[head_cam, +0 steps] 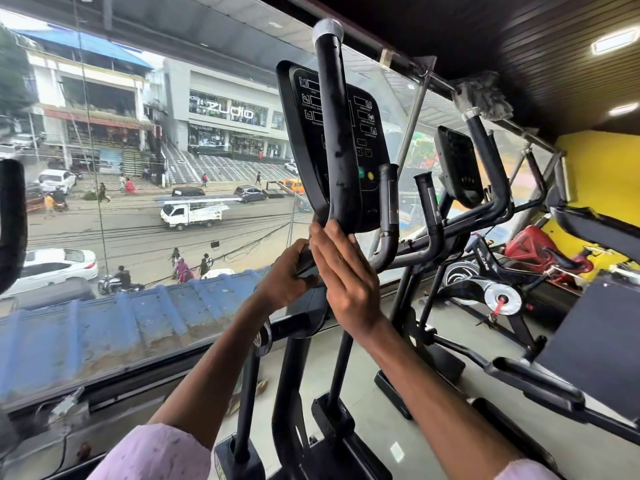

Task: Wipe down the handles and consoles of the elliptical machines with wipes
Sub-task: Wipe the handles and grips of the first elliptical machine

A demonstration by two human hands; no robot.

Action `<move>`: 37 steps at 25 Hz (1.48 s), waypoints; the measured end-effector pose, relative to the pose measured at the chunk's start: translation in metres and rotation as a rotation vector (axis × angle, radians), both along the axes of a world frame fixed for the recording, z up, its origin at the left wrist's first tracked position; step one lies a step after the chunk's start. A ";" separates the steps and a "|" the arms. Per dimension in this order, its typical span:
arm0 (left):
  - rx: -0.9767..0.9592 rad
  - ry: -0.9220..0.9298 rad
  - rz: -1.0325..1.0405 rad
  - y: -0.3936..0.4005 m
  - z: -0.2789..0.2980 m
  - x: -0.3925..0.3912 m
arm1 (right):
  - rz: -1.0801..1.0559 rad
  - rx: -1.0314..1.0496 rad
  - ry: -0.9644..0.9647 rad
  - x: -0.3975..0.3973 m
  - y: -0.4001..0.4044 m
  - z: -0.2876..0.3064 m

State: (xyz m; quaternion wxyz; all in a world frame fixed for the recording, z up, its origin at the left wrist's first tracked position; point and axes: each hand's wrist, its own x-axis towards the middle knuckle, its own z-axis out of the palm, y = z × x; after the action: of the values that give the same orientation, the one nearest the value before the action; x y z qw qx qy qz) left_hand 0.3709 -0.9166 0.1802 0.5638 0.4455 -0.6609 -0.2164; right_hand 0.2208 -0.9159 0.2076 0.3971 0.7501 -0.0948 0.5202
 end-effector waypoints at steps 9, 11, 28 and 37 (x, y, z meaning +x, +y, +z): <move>0.072 -0.044 0.064 -0.006 -0.004 0.005 | -0.095 -0.505 0.534 -0.044 -0.027 0.083; 0.068 -0.072 0.136 -0.007 -0.003 0.004 | -0.028 -0.418 0.469 -0.039 -0.024 0.100; 0.094 0.036 0.046 -0.003 -0.004 0.004 | -0.732 -0.343 0.764 -0.004 0.021 0.090; 0.110 0.016 0.087 0.013 0.010 -0.004 | -1.288 -0.060 1.185 0.057 0.030 0.104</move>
State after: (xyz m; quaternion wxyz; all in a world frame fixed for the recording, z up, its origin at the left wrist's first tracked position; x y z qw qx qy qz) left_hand 0.3670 -0.9033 0.1905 0.5524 0.5027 -0.6235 -0.2312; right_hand 0.2775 -0.8862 0.3114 0.6171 0.6869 -0.2643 -0.2784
